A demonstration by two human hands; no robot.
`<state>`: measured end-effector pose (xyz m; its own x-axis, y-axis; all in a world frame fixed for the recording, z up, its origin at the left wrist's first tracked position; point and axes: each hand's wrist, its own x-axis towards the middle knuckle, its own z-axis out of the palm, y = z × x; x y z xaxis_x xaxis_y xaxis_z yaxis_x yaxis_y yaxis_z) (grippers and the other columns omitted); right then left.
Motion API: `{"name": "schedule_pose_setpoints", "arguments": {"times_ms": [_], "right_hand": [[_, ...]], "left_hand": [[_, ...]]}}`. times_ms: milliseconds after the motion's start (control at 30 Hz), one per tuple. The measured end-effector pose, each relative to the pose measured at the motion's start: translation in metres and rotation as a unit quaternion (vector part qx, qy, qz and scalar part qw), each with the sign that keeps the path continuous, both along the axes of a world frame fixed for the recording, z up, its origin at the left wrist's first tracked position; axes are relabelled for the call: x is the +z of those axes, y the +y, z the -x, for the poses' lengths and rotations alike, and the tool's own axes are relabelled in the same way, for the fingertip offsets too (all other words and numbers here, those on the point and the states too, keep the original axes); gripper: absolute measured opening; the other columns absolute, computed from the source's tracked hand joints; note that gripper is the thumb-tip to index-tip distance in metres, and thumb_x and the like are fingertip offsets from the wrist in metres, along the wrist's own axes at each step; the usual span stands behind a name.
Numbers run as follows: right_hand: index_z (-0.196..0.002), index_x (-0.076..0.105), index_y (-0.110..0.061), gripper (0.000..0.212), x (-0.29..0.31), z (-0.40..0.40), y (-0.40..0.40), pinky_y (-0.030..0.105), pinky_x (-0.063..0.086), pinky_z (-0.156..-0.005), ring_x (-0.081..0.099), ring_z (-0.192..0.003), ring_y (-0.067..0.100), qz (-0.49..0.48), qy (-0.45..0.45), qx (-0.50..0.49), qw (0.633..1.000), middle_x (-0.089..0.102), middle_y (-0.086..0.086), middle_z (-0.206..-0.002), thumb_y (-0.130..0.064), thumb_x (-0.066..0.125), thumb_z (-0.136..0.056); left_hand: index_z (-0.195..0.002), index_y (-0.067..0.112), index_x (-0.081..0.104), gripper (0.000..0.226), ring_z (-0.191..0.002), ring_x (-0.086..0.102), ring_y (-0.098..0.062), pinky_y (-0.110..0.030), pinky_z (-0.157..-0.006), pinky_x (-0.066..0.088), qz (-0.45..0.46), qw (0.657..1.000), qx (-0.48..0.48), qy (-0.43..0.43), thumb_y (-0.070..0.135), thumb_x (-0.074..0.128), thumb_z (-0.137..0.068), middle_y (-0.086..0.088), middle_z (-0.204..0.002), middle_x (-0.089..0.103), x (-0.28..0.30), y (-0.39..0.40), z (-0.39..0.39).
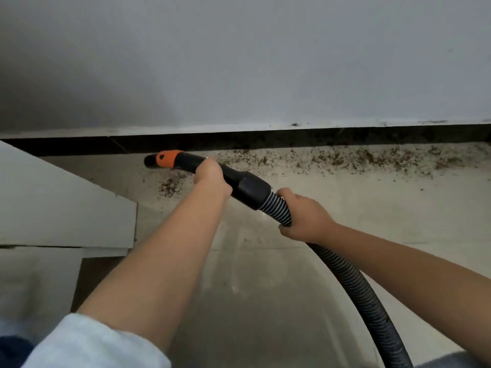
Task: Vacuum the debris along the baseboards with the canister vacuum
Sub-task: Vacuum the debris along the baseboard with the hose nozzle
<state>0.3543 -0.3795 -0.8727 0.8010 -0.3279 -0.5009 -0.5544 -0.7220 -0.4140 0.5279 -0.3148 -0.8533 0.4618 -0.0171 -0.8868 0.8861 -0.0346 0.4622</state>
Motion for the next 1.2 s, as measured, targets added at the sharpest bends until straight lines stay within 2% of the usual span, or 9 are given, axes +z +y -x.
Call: {"name": "schedule_pose_setpoints", "arguments": {"times_ms": [67, 133, 267, 400, 567, 733, 900, 1033, 1200], "right_hand": [[-0.124, 0.036, -0.010, 0.057, 0.003, -0.011, -0.004, 0.031, 0.043, -0.060, 0.057, -0.080, 0.025, -0.044, 0.016, -0.021, 0.999, 0.052, 0.003, -0.090, -0.015, 0.066, -0.075], [-0.115, 0.040, -0.010, 0.052, -0.060, -0.044, -0.015, 0.031, 0.046, -0.063, 0.056, -0.081, 0.023, -0.006, -0.026, 0.006, 1.000, 0.051, 0.002, -0.089, -0.016, 0.069, -0.073], [-0.099, 0.038, -0.016, 0.046, -0.052, -0.048, -0.022, 0.024, 0.041, -0.061, 0.053, -0.080, 0.016, -0.100, 0.005, 0.015, 0.995, 0.050, -0.002, -0.085, -0.011, 0.074, -0.069], [-0.104, 0.040, -0.018, 0.049, -0.044, -0.055, -0.017, 0.021, 0.047, -0.065, 0.055, -0.082, 0.012, -0.157, -0.012, -0.014, 0.987, 0.052, -0.005, -0.088, -0.009, 0.075, -0.071], [-0.125, 0.034, -0.020, 0.072, -0.063, -0.062, 0.011, 0.034, 0.057, -0.068, 0.064, -0.083, 0.020, -0.306, -0.059, -0.189, 0.931, 0.057, 0.003, -0.103, -0.003, 0.077, -0.070], [-0.120, 0.043, -0.019, 0.069, -0.047, -0.068, 0.002, 0.023, 0.049, -0.068, 0.056, -0.095, 0.016, -0.257, -0.048, -0.124, 0.957, 0.055, 0.001, -0.110, -0.007, 0.081, -0.063], [-0.099, 0.049, -0.022, 0.057, -0.046, -0.060, -0.003, 0.022, 0.050, -0.054, 0.062, -0.078, 0.018, -0.307, -0.004, -0.120, 0.944, 0.058, 0.005, -0.095, -0.008, 0.073, -0.049], [-0.112, 0.045, -0.018, 0.060, -0.052, -0.056, 0.009, 0.028, 0.053, -0.071, 0.059, -0.091, 0.017, -0.264, -0.030, -0.112, 0.957, 0.057, 0.002, -0.104, -0.001, 0.079, -0.066], [-0.111, 0.046, -0.019, 0.056, -0.051, -0.062, 0.022, 0.027, 0.050, -0.080, 0.057, -0.096, 0.014, -0.288, -0.044, -0.092, 0.952, 0.056, -0.003, -0.102, -0.021, 0.082, -0.068]], "left_hand": [[-0.132, 0.012, 0.039, 0.043, -0.105, 0.056, -0.036, -0.054, -0.095, 0.045, 0.000, 1.000, -0.016, 0.021, 0.017, 0.054, -0.092, -0.014, -0.117, 0.054, 0.001, -0.003, -0.005], [-0.129, 0.010, 0.040, 0.039, -0.105, 0.057, -0.037, -0.054, -0.094, 0.045, 0.083, 0.996, -0.032, -0.012, 0.015, 0.053, -0.092, -0.015, -0.115, 0.055, -0.057, -0.011, -0.033], [-0.117, 0.005, 0.045, 0.033, -0.096, 0.058, -0.036, -0.052, -0.083, 0.047, 0.146, 0.989, -0.036, 0.005, 0.016, 0.061, -0.090, -0.017, -0.097, 0.057, -0.059, -0.003, -0.041], [-0.122, 0.006, 0.046, 0.037, -0.083, 0.058, -0.026, -0.044, -0.083, 0.048, 0.224, 0.974, 0.025, -0.039, 0.021, 0.060, -0.091, -0.015, -0.093, 0.057, -0.070, 0.009, -0.056], [-0.135, 0.006, 0.041, 0.049, -0.085, 0.059, -0.026, -0.045, -0.080, 0.046, 0.164, 0.984, -0.036, -0.068, 0.027, 0.056, -0.093, -0.015, -0.108, 0.059, -0.083, 0.003, -0.053], [-0.137, 0.005, 0.037, 0.046, -0.122, 0.047, -0.036, -0.051, -0.096, 0.039, 0.145, 0.987, -0.069, -0.009, 0.025, 0.049, -0.097, -0.017, -0.134, 0.048, -0.080, 0.009, -0.041], [-0.127, 0.007, 0.046, 0.043, -0.088, 0.060, -0.026, -0.038, -0.062, 0.051, 0.092, 0.990, -0.090, -0.054, 0.018, 0.061, -0.089, -0.012, -0.117, 0.059, -0.089, 0.027, -0.044], [-0.114, 0.011, 0.043, 0.029, -0.084, 0.057, -0.023, -0.036, -0.073, 0.050, 0.059, 0.985, -0.115, -0.114, 0.020, 0.058, -0.091, -0.009, -0.100, 0.054, -0.090, 0.034, -0.046], [-0.122, 0.009, 0.043, 0.038, -0.093, 0.054, -0.026, -0.038, -0.072, 0.049, 0.007, 0.984, -0.121, -0.127, 0.020, 0.060, -0.090, -0.012, -0.114, 0.052, -0.088, 0.037, -0.045]]}}
